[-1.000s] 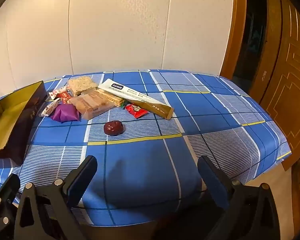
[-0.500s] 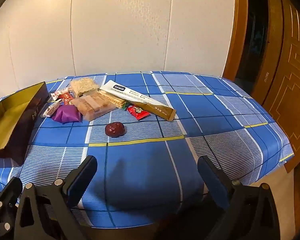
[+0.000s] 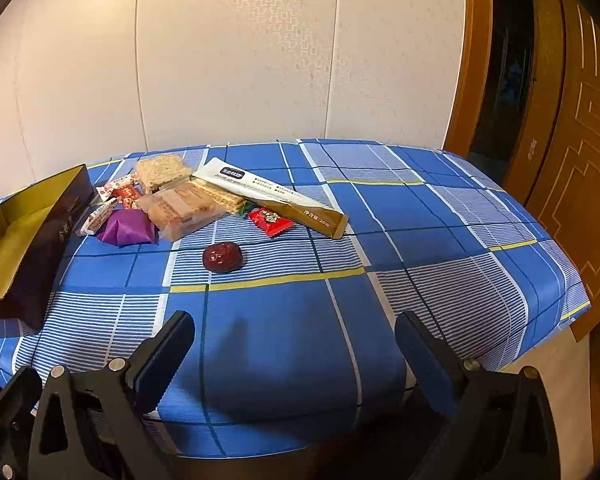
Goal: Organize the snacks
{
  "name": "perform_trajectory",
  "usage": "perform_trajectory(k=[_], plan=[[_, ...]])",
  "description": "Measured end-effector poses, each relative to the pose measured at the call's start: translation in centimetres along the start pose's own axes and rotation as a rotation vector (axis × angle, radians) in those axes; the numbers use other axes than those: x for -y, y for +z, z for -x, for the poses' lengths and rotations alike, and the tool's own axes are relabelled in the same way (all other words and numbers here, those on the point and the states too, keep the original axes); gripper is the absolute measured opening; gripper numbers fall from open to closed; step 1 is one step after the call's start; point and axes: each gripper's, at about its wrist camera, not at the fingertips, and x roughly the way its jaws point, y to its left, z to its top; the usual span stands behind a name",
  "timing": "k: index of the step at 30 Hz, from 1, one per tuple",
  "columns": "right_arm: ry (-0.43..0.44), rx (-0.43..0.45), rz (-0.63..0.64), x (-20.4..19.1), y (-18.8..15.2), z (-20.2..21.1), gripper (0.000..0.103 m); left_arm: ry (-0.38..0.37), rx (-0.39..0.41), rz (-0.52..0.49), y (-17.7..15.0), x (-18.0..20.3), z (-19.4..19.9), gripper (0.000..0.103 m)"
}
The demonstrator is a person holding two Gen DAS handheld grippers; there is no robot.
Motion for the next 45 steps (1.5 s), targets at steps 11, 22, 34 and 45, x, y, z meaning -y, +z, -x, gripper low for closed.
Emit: perform_trajectory(k=[11,22,34,45], plan=[[0.001,0.001,-0.001,0.1,0.0,-0.1,0.101,-0.024,0.01,-0.021,0.2,0.3,0.1,0.103],[0.004,-0.004,-0.002,0.1,0.0,-0.3,0.101,-0.032,0.0,-0.02,0.2,0.2,0.0,0.103],[0.01,-0.003,-0.029,0.8,0.1,-0.4,0.101,-0.066,-0.015,-0.035,0.5,0.7,-0.4,0.103],[0.004,-0.012,-0.056,1.6,0.2,-0.8,0.101,-0.092,-0.024,-0.041,0.6,1.0,-0.6,0.103]])
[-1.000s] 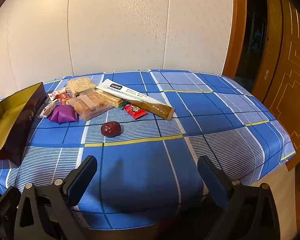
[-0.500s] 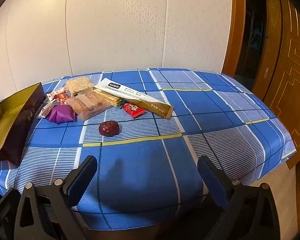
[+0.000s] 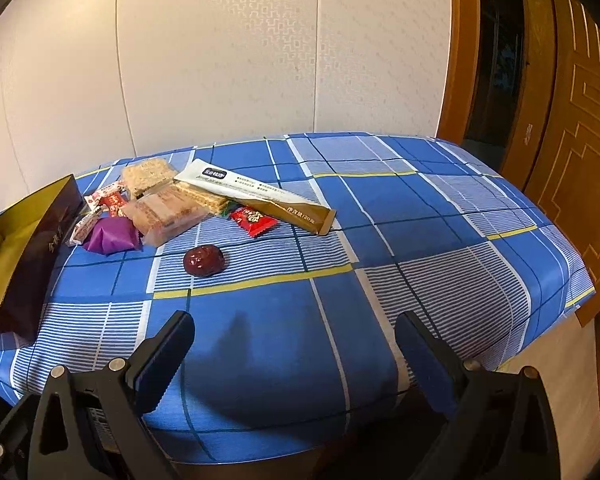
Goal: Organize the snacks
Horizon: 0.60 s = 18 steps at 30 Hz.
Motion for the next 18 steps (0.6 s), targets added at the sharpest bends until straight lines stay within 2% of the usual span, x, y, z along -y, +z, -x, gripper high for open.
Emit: perform_trajectory(k=[11,18], plan=[[-0.008,-0.029,-0.098,3.1,0.8,-0.9,0.101,-0.029,-0.018,-0.036,0.9,0.7,-0.8,0.103],[0.027,-0.037,-0.137,4.9,1.9,-1.8,0.101,-0.034,-0.06,-0.077,1.8,1.3,-2.5,0.103]])
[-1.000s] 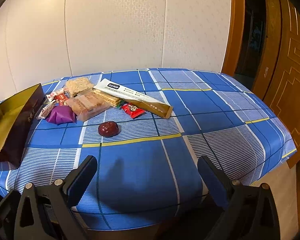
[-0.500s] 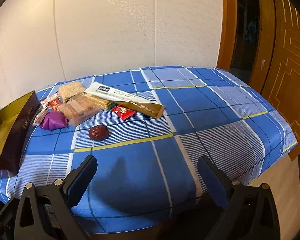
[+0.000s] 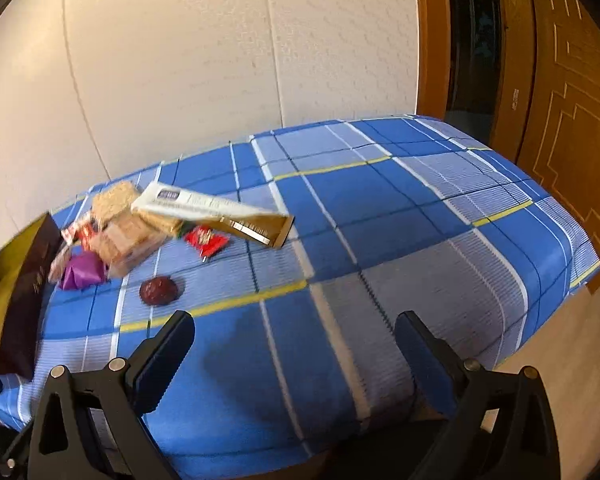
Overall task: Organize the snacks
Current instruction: 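Reach the left gripper to the dark red date and close on it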
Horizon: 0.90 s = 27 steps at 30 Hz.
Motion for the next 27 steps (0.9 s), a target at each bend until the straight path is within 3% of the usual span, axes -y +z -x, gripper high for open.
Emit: perform_trajectory(k=[7,10,12,14,16,17,21,23,27], plan=[[0.04,0.006,-0.038,3.1,2.7,-1.9,0.101,-0.077,-0.046,-0.061,2.4,1.6,-2.4,0.103],[0.067,-0.019,-0.123,5.1,2.4,-2.8,0.101,-0.141,-0.069,-0.05,3.5,2.3,-3.4,0.103],[0.093,-0.082,-0.207,6.3,1.8,-3.9,0.101,-0.17,-0.086,-0.029,4.4,2.6,-4.3,0.101],[0.113,-0.075,-0.256,7.1,1.8,-3.9,0.101,-0.199,-0.107,-0.015,5.3,2.9,-5.2,0.097],[0.123,-0.08,-0.267,7.2,1.6,-3.9,0.101,-0.244,-0.142,-0.007,6.1,3.3,-6.3,0.083],[0.123,-0.081,-0.266,7.2,1.6,-4.0,0.101,-0.26,-0.158,-0.01,6.4,3.5,-6.7,0.07],[0.131,-0.069,-0.248,6.7,1.7,-3.9,0.101,-0.279,-0.187,-0.029,7.4,4.7,-8.3,0.047],[0.141,-0.072,-0.253,6.8,1.7,-4.0,0.101,-0.266,-0.186,-0.041,7.7,5.3,-8.9,0.041],[0.151,-0.075,-0.264,6.9,1.7,-4.3,0.101,-0.255,-0.203,-0.061,8.5,6.4,-10.5,0.041]])
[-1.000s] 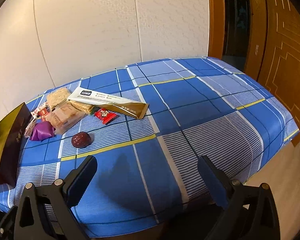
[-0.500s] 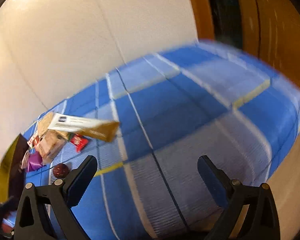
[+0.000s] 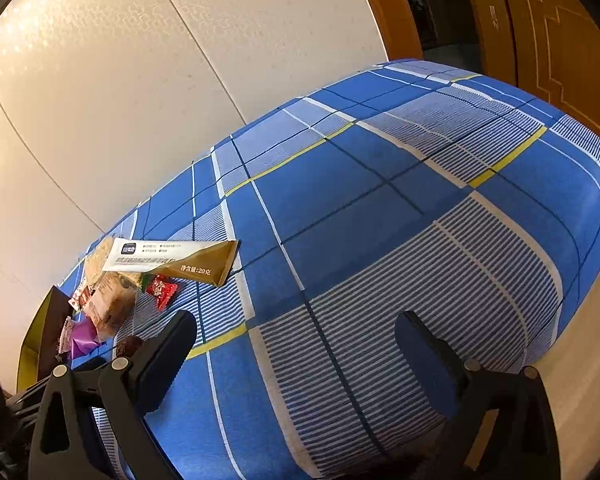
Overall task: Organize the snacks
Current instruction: 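Reach the left gripper to the dark red date and close on it, then carry the date with the left gripper into the gold tray and open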
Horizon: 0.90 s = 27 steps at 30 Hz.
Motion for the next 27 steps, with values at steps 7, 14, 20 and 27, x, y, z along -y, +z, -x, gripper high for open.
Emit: perform_trajectory(k=[7,14,20,27], plan=[[0.003,-0.009,0.013,-0.4,0.0,-0.5,0.102,0.012,-0.001,-0.044,0.4,0.8,-1.9,0.033],[-0.001,-0.009,0.019,-0.6,0.0,-0.6,0.102,0.013,0.052,-0.054,-1.9,0.2,-0.5,0.032],[-0.016,-0.014,0.035,-0.8,0.0,-0.7,0.102,0.017,0.097,0.011,-5.1,-1.2,1.7,0.032],[0.001,-0.055,0.11,-2.3,-0.1,-1.4,0.099,0.018,0.114,0.076,-6.9,-2.7,3.7,0.032]])
